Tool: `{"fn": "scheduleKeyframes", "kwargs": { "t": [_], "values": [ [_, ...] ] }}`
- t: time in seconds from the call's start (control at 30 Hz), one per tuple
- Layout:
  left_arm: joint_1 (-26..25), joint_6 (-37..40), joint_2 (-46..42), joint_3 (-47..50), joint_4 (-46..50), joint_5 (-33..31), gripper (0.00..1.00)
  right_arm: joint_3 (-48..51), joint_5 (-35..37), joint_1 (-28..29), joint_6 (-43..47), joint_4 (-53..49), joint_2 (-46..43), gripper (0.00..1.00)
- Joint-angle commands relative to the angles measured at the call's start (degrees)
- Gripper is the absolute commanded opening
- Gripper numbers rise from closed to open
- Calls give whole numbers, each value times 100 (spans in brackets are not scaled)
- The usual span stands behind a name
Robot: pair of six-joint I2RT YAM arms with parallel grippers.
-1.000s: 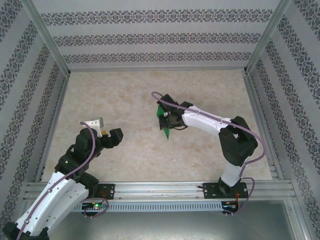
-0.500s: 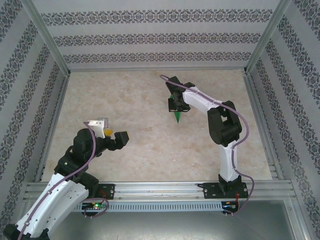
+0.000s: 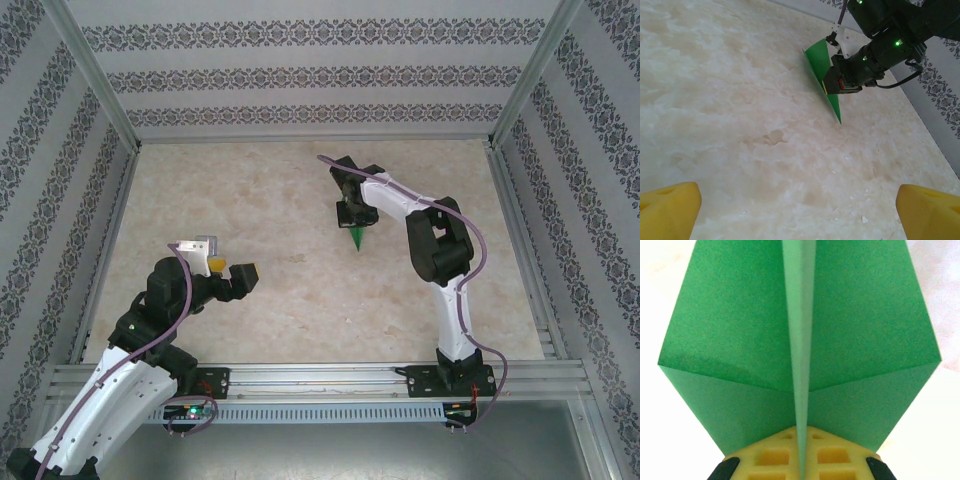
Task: Fold a paper plane with a square sheet of paper (fold left side to right side)
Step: Place the paper plane at the center of the table.
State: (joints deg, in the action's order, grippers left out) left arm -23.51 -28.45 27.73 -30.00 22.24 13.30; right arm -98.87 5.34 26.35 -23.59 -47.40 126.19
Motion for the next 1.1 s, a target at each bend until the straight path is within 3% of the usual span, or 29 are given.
{"fn": "scheduleKeyframes", "kwargs": {
  "t": [0.0,0.37,1.07],
  "values": [
    [87,138,-52,11,-123,-9,100,-190,37,-68,57,-149,182,0],
    [87,106,-39,18,-150,-73,100,-137,-107,-68,51,-69,344,4],
    [92,61,-39,53,-82,-154,100,175,-69,-104,-142,158,210,33]
  ]
}}
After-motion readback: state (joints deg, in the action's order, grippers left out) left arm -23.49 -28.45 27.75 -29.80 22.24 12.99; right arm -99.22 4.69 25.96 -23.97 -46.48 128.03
